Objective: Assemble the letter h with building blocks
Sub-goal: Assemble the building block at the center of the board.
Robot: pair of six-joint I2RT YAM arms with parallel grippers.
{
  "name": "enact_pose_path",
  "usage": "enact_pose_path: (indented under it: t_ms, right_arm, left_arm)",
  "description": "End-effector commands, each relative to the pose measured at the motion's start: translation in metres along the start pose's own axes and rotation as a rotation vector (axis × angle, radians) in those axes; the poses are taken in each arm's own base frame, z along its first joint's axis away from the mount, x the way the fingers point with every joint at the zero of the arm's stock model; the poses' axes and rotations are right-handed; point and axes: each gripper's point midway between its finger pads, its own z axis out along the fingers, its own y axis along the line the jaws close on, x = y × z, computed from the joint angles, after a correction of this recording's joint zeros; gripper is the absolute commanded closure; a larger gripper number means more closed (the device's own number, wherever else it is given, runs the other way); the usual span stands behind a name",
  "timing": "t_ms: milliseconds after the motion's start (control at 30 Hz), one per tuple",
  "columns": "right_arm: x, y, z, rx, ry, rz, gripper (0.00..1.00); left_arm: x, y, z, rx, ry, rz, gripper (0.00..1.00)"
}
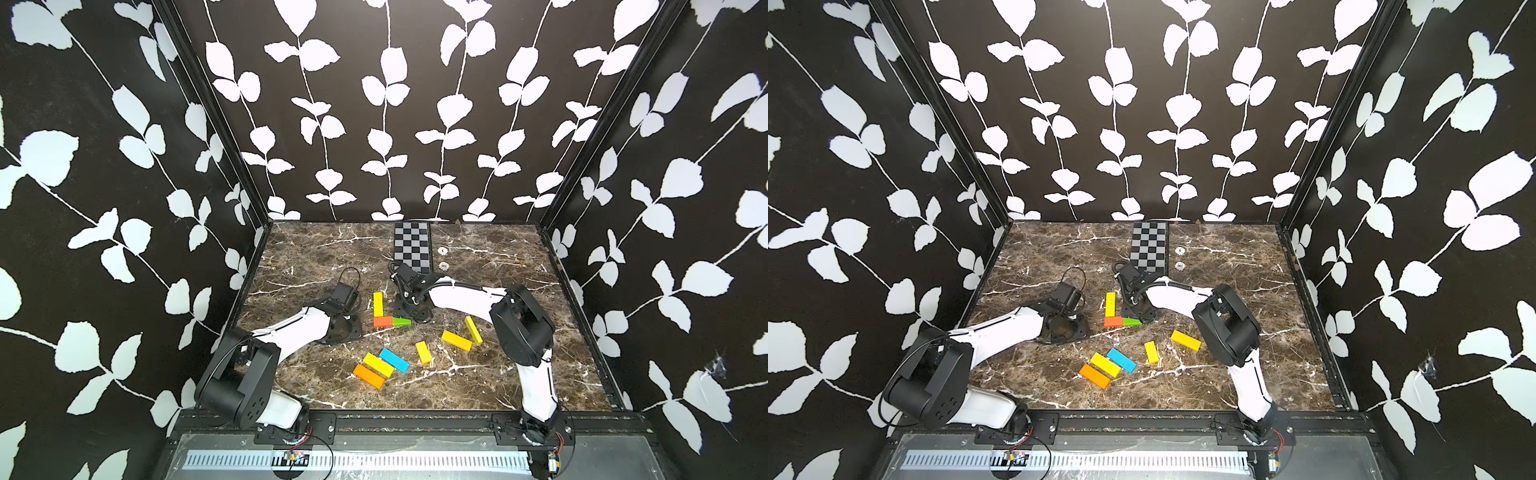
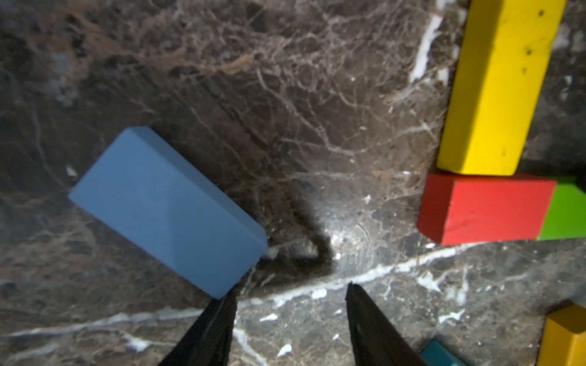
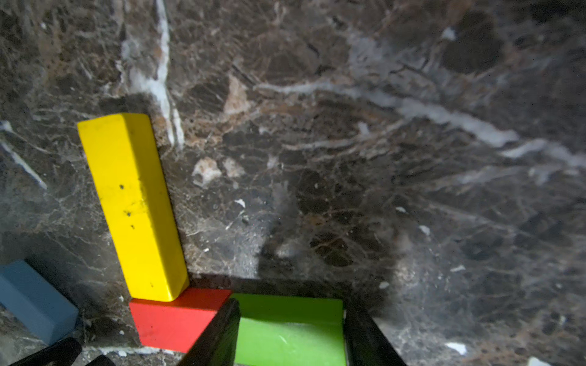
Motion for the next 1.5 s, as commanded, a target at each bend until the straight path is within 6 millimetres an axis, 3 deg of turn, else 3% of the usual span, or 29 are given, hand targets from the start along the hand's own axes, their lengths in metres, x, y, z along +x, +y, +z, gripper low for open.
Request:
enact_pose_path:
  t_ms: [0, 233, 400, 533, 833, 900, 1133, 1467]
  right_arm:
    - [0.003, -0.001, 0.002, -0.003, -0.002, 0.046, 0.48]
    - [-0.004, -0.012, -0.009, 0.039, -0.033, 0.057, 0.41]
    - [-0.013, -0.008, -0.037, 0.039, -0.08, 0.007, 0.34]
    - [-0.008, -0.015, -0.05, 0.036, -0.09, -0.007, 0.33]
    - [0.0, -0.026, -0.069, 0.018, -0.112, 0.0, 0.33]
    - [0.007, -0.035, -0.065, 0.039, -0.099, -0.001, 0.33]
    - [0.008, -0.037, -0.067, 0.041, -0.1, -0.002, 0.33]
    - [0.012, -0.036, -0.065, 0.038, -0.082, -0.031, 0.33]
  left_arm:
    - [-0.004, -0.006, -0.005, 0.012, -0.013, 0.021, 0.4]
    - [-0.007, -0.006, -0.003, 0.005, -0.014, 0.026, 0.39]
    - [-0.031, -0.016, -0.005, -0.007, -0.051, 0.029, 0.36]
    - [-0.042, -0.026, 0.002, 0.003, -0.044, 0.041, 0.31]
    - [-0.035, -0.032, 0.014, -0.001, 0.007, 0.078, 0.31]
    - [-0.032, -0.033, 0.017, -0.004, 0.016, 0.081, 0.31]
    - [-0.029, -0.04, 0.02, 0.0, 0.026, 0.104, 0.3]
    - [-0.028, -0.031, 0.019, -0.042, 0.016, 0.098, 0.3]
